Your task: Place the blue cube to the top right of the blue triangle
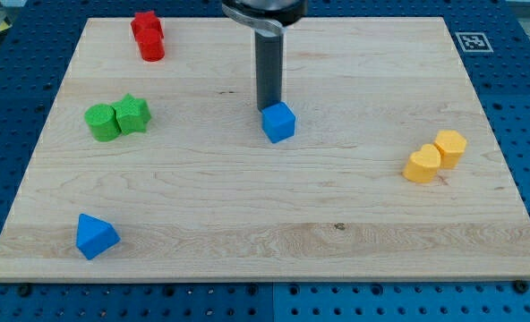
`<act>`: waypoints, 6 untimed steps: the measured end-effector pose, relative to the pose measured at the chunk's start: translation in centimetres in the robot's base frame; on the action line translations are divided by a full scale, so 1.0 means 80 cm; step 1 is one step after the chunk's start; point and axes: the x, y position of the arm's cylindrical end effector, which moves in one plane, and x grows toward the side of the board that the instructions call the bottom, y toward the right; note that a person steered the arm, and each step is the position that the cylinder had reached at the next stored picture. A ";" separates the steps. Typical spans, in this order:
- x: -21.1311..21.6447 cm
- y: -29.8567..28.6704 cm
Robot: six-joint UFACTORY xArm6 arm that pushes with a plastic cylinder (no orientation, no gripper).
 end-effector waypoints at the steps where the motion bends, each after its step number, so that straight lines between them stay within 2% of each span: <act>1: 0.005 0.042; 4: 0.089 0.024; 6: 0.103 -0.024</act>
